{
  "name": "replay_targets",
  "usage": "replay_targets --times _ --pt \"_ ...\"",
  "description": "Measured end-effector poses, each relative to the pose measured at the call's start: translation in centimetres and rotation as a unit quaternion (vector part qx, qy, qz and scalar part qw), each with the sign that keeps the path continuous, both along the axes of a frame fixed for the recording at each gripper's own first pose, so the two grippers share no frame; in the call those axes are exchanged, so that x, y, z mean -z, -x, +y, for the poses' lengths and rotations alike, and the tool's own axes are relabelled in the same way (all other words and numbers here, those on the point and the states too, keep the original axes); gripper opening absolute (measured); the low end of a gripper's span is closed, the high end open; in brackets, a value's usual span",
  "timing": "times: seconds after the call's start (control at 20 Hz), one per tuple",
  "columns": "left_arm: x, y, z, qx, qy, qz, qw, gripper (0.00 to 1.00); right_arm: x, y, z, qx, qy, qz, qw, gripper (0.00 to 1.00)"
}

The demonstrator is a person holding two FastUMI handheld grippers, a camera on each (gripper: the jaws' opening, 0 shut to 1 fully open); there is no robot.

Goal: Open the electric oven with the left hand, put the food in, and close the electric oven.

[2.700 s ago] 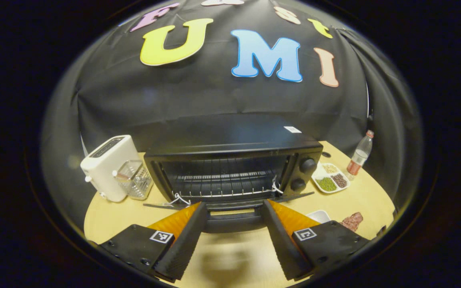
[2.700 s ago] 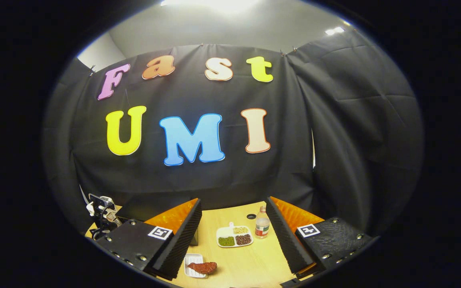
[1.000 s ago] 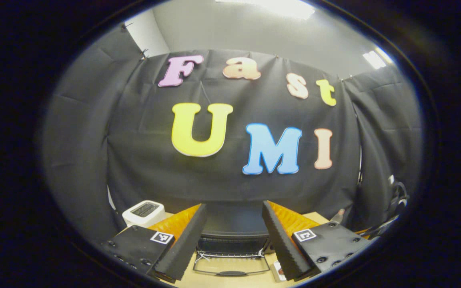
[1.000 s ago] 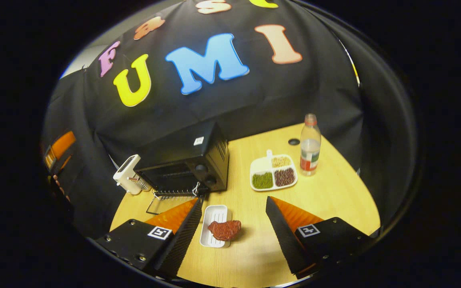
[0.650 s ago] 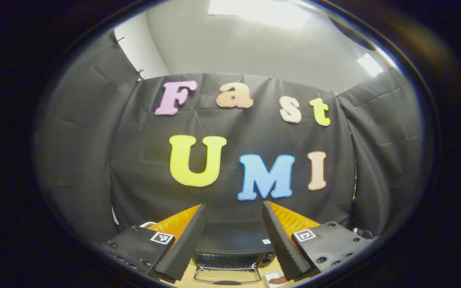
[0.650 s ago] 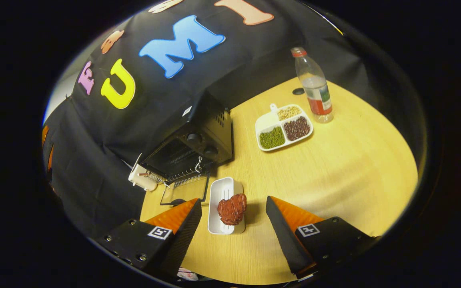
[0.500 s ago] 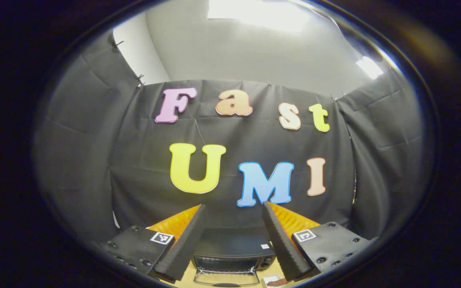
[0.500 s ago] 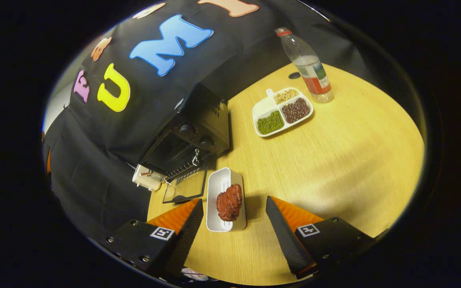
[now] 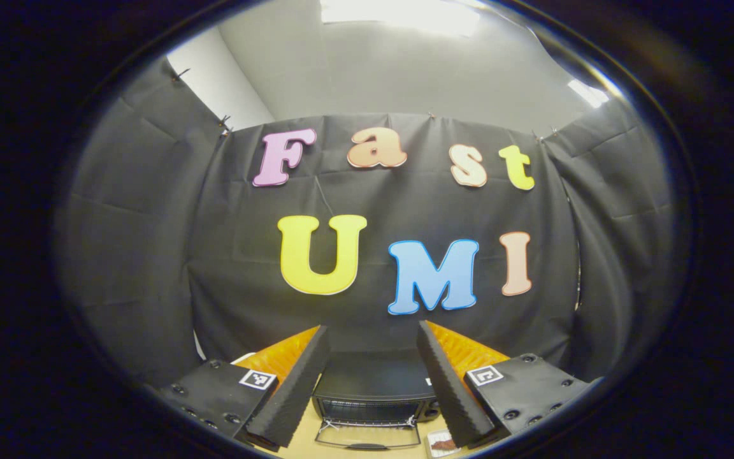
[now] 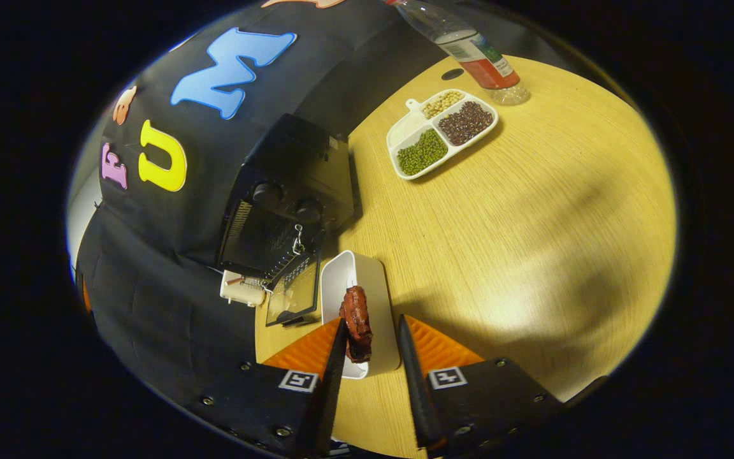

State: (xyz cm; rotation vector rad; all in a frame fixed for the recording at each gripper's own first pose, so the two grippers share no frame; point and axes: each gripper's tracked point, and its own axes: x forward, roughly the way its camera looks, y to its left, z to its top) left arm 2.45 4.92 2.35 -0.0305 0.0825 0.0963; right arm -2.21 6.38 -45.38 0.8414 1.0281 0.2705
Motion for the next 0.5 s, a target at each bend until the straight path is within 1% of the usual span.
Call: replay_targets --times 0.05,0.1,0.15,0.2,0.25,0.4,0.5 --pt "0.3 0.1 -0.1 -0.004 -0.001 0.004 1.000 0.89 0.1 -0.2 0.1 0.009 -0.008 0.011 1.000 0.35" --pt "0.5 0.1 -0.2 -0.006 0.000 0.005 1.000 0.92 -0.5 0.2 1.0 -0.001 -0.032 0.017 0.999 0.20" --pt "0.6 0.3 -0.4 -0.006 0.000 0.002 1.000 0.95 -1.1 0.4 1.3 -0.010 -0.045 0.012 0.999 0.20" --pt "0.6 0.2 -0.5 -0.005 -0.001 -0.001 1.000 0.98 -0.8 -0.1 1.1 -0.004 -0.039 0.013 0.999 0.14" --pt "1.0 0.2 -0.7 -0.002 0.001 0.003 1.000 0.98 -0.6 -0.2 1.4 -0.006 -0.030 0.013 0.999 0.07" --pt "1.0 0.0 -0.3 0.009 0.004 0.002 1.000 0.98 -2.5 0.0 1.5 -0.019 -0.011 -0.004 1.000 0.07" --pt "1.4 -0.2 0.2 0.019 0.009 0.003 1.000 0.98 -4.2 -0.3 1.8 -0.014 -0.006 -0.020 1.000 0.07"
